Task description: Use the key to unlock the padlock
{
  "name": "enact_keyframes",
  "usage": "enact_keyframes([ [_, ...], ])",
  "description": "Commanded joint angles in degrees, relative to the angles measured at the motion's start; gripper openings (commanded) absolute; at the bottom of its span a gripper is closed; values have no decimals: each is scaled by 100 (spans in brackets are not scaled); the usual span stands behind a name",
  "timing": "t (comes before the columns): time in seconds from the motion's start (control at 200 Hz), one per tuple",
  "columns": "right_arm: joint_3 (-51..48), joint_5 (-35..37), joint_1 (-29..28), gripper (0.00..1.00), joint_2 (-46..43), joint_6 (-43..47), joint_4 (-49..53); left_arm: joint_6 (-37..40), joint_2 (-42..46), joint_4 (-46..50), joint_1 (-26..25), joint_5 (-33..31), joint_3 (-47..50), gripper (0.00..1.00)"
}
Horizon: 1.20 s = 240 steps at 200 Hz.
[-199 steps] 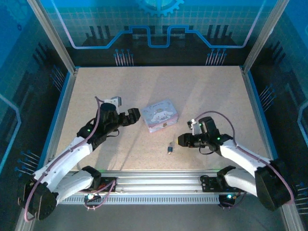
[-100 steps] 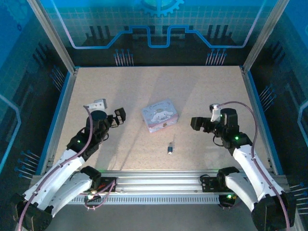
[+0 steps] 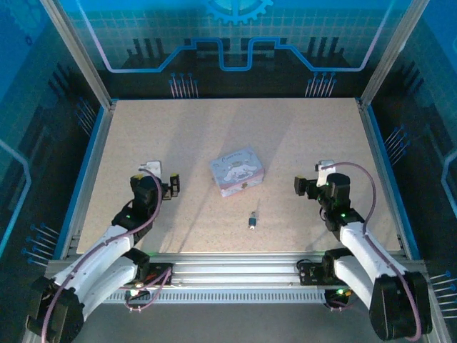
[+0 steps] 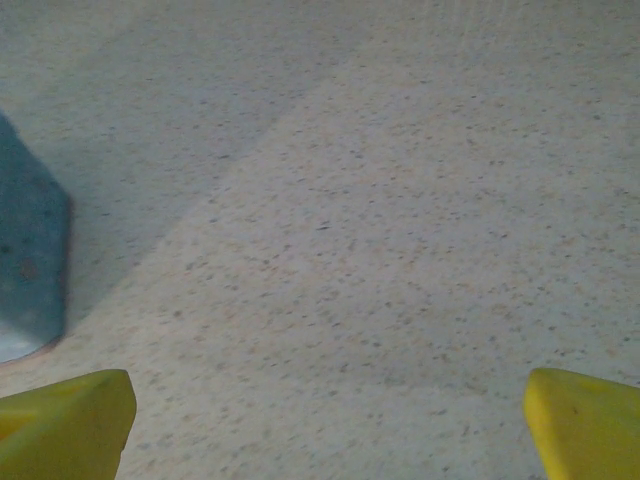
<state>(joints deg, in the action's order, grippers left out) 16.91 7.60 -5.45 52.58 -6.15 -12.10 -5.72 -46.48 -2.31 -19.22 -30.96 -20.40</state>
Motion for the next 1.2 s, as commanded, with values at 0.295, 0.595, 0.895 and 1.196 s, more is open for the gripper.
enact_keyframes([
  [0.295, -93, -185, 109, 100, 1726, 421, -3051, 247, -717, -1443, 824, 1231, 381, 99],
  [0.595, 113, -284, 119, 100, 2697, 710, -3790, 304, -1431, -2217, 1205, 1842, 388, 99],
  [0.895, 688, -235, 163, 100, 3355, 632, -3232, 596, -1913, -3100, 1419, 2277, 424, 99],
  [1.196, 754, -338, 238, 100, 3358, 605, -3164, 1039, -2738, -4443, 1465, 2781, 417, 99],
])
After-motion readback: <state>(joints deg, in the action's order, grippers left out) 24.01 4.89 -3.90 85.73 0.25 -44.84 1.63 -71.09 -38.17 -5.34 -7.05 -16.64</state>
